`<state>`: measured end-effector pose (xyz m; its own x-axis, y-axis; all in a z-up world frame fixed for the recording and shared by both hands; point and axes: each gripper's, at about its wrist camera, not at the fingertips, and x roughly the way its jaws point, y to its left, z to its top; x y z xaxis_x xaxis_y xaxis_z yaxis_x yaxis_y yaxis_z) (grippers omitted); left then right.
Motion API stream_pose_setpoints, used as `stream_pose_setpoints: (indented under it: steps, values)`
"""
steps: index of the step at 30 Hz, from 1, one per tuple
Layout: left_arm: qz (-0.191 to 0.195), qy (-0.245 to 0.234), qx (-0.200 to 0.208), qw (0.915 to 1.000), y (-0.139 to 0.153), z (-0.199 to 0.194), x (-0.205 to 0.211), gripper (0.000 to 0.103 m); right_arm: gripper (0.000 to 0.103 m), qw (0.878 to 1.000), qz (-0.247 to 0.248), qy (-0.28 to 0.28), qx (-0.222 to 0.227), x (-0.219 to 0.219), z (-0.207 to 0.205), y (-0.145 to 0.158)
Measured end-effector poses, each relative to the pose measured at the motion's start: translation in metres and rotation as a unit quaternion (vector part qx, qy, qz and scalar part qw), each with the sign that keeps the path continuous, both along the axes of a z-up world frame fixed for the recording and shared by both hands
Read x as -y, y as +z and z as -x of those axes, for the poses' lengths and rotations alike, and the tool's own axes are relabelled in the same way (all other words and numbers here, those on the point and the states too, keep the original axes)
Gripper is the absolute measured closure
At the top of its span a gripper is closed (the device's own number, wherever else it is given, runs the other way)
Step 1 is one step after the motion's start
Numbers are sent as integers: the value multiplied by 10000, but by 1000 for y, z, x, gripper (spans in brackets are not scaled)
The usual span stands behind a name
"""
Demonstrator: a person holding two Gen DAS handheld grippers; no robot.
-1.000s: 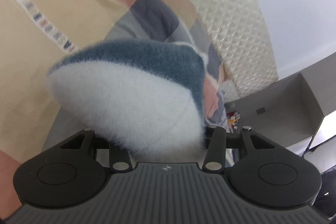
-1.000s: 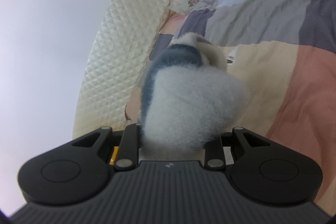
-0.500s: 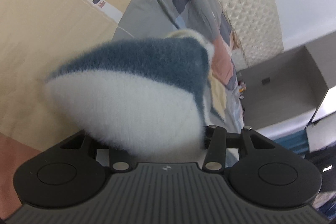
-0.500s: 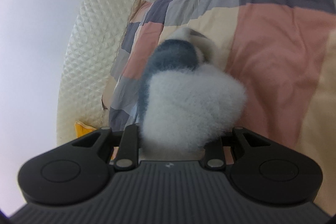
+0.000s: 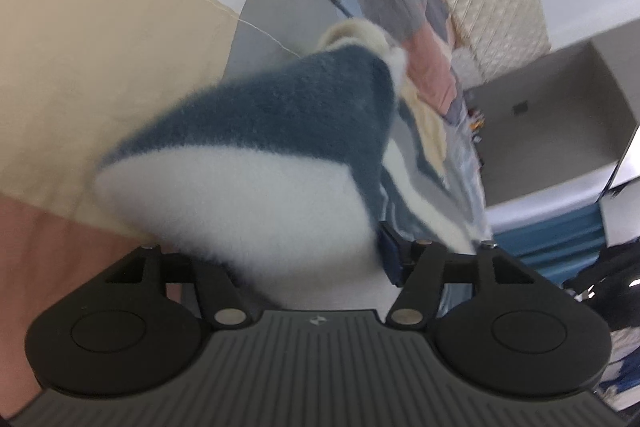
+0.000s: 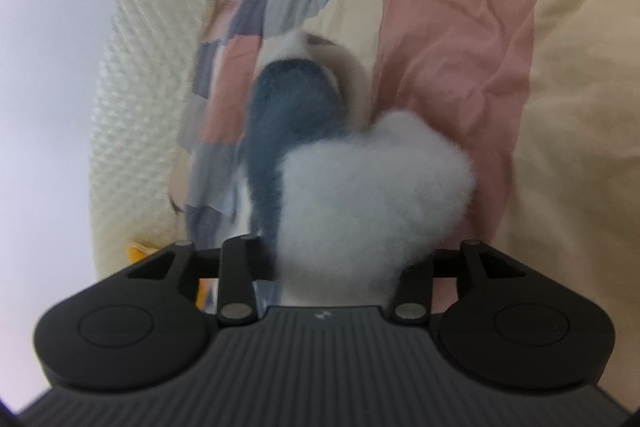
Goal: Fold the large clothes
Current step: 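Open both tools and release the folded sweater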
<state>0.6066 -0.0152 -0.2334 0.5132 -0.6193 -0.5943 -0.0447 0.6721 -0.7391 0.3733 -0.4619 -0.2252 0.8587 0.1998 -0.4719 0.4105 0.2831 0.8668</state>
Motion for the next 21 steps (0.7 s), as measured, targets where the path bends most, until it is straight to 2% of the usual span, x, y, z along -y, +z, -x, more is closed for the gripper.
stream_pose_setpoints:
  steps: [4, 8, 10, 16, 18, 19, 21]
  values:
    - [-592, -88, 159, 9981, 31, 25, -1, 32, 41, 9991, 304, 102, -290, -8, 17, 23]
    - [-870, -175, 406, 9952, 71, 57, -2, 32, 41, 9970, 696, 190, -292, -17, 40, 52]
    - [-1113, -186, 541, 9921, 95, 74, -1, 32, 41, 9959, 856, 279, -121, -22, 51, 70]
    - [-1699, -297, 1382, 9753, 177, 148, 1, 20, 41, 9846, 1613, 631, 246, -45, 86, 135]
    - [-1877, -281, 1615, 9685, 202, 174, 2, 16, 41, 9789, 1878, 698, 397, -55, 102, 158]
    - [-1982, -261, 1691, 9651, 213, 187, 3, 11, 41, 9758, 2020, 699, 466, -58, 111, 167]
    - [-2180, -277, 1894, 9570, 235, 214, 6, 9, 41, 9668, 2387, 649, 650, -70, 134, 191]
